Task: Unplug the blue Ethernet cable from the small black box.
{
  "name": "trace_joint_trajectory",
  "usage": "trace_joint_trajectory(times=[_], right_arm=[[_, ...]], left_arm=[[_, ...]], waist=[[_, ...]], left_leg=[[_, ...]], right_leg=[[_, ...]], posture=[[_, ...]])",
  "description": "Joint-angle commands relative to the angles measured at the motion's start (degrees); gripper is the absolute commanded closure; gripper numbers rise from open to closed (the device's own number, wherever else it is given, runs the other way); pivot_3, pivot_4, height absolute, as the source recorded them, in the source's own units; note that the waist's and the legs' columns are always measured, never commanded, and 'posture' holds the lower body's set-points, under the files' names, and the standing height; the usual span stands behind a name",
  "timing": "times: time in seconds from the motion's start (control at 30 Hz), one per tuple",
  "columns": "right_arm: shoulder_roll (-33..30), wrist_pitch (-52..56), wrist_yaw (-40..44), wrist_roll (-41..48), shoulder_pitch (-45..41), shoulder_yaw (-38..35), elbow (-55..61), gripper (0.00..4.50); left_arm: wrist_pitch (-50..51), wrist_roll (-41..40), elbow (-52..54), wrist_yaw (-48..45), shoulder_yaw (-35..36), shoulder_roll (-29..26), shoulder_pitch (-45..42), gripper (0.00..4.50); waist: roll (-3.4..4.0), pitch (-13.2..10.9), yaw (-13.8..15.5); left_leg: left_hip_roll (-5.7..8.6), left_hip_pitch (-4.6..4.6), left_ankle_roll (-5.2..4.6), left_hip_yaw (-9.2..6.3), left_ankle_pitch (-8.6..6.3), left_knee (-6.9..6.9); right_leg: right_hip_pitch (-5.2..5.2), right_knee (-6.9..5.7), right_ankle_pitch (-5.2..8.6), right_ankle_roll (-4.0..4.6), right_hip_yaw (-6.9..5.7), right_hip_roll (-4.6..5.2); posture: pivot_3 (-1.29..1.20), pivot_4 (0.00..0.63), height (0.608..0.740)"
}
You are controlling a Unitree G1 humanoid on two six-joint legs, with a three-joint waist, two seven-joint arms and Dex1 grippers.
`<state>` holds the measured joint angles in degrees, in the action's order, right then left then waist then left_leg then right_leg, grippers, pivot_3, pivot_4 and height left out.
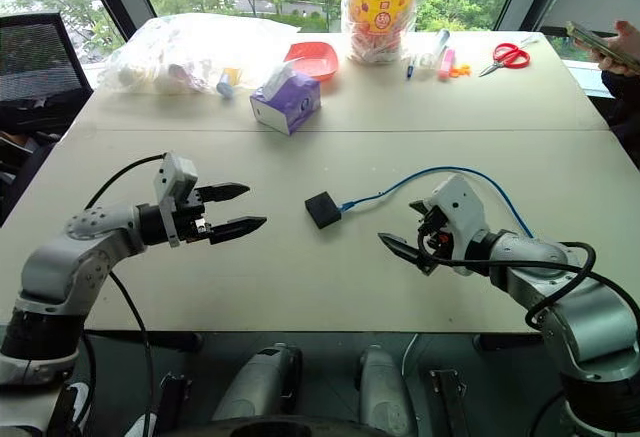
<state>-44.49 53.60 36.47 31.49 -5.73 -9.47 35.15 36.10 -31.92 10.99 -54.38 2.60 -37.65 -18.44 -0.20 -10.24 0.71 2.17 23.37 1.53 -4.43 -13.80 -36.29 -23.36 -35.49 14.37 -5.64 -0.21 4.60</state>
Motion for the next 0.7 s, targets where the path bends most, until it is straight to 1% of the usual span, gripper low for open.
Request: trace_joint_trajectory(times=[0.03,0.27,0.47,0.6,0.7], right_arm=[[-1.6,0.4,0.9,1.3,-1.9,-0.9,1.0,0.17],[-5.2,3.1,2.5,3.3,-5.7,-1.2,0.2,0.17],[-9.6,5.0,5.9,4.7,-7.8,-0.3,-0.8,0.17],[-12.3,5.2,8.0,4.2,-10.9,1.0,-3.3,0.17],[-15.3,5.6,10.6,3.7,-13.4,3.5,-4.7,0.17]], left_arm=[[-1.2,-0.1,-0.5,-1.4,0.1,-0.4,-1.5,0.10],[-0.7,-0.6,-2.3,-2.7,0.4,-0.5,-2.8,0.10],[-1.3,0.3,-3.4,-2.8,0.0,-0.3,-3.7,0.10],[-1.4,0.6,-2.9,-2.5,-0.3,-0.1,-3.5,0.10],[-0.9,0.0,-1.7,-2.0,0.0,0.0,-3.3,0.10]], waist=[[-0.01,0.0,0.0],[-0.02,0.0,0.0],[-0.04,0.0,0.0],[-0.04,0.0,0.0],[-0.03,0.0,-0.1]], left_leg=[[0.00,0.01,0.00,0.00,0.00,0.00],[-0.01,0.00,-0.01,0.01,0.00,0.00],[0.00,0.01,-0.01,0.02,0.00,0.00],[0.00,0.01,-0.01,0.04,0.00,-0.02],[0.00,0.01,-0.01,0.05,0.00,-0.02]], right_leg=[[-0.01,0.01,0.00,0.00,0.00,0.00],[-0.02,-0.01,-0.01,-0.02,0.00,-0.01],[-0.02,-0.01,-0.01,-0.02,0.01,0.01],[-0.02,-0.02,-0.01,-0.02,0.01,0.02],[-0.04,-0.02,-0.01,-0.02,0.02,0.03]], posture=[[0.00,0.150,0.740],[0.00,0.150,0.740],[0.00,0.150,0.740],[0.00,0.150,0.740],[0.00,0.150,0.740]])
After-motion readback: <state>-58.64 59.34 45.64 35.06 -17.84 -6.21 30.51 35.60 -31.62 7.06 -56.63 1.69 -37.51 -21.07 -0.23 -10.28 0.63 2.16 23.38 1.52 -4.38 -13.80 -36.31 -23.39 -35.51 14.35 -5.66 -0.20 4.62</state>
